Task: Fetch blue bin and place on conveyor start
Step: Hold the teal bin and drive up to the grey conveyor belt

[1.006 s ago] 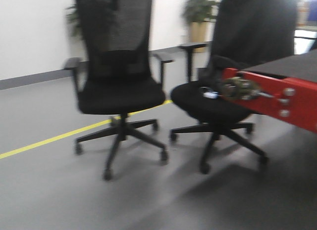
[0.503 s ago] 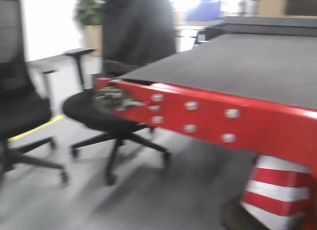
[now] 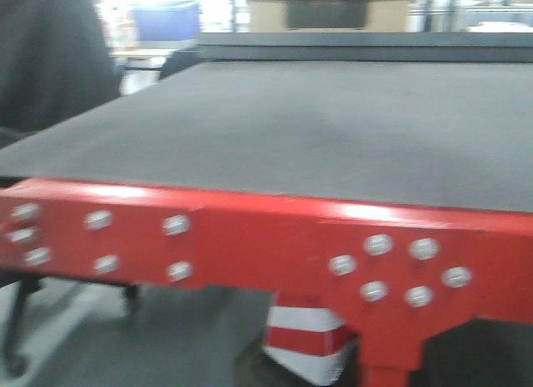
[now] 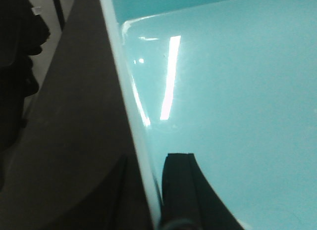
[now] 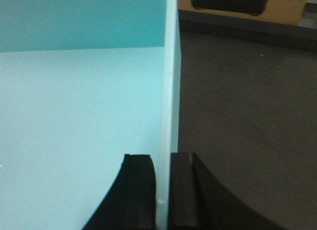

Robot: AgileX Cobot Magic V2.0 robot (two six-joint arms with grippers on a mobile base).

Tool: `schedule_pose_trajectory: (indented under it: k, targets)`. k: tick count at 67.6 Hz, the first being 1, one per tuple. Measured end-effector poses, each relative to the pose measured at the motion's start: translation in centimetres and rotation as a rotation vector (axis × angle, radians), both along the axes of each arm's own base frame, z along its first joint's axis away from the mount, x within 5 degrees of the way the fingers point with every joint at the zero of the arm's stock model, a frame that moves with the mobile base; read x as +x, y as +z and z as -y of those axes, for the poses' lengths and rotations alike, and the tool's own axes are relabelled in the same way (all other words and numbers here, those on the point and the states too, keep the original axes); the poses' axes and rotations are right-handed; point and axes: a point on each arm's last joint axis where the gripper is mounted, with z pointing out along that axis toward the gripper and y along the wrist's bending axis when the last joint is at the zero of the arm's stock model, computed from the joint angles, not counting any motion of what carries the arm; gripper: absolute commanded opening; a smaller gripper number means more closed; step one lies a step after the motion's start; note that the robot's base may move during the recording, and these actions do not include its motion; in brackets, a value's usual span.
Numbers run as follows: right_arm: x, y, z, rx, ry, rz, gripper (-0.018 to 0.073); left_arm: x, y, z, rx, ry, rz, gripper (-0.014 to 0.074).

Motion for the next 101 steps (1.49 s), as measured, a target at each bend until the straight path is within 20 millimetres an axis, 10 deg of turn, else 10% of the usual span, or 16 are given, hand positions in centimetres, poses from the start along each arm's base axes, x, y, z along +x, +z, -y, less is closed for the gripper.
schedule_pose_trajectory:
  k: [101]
  targets:
    - [0.00, 0.00, -0.01, 0.002, 0.001, 0.000, -0.0151, 0.00, 0.02, 0.01, 0.006, 0.001, 0.004, -0.0111]
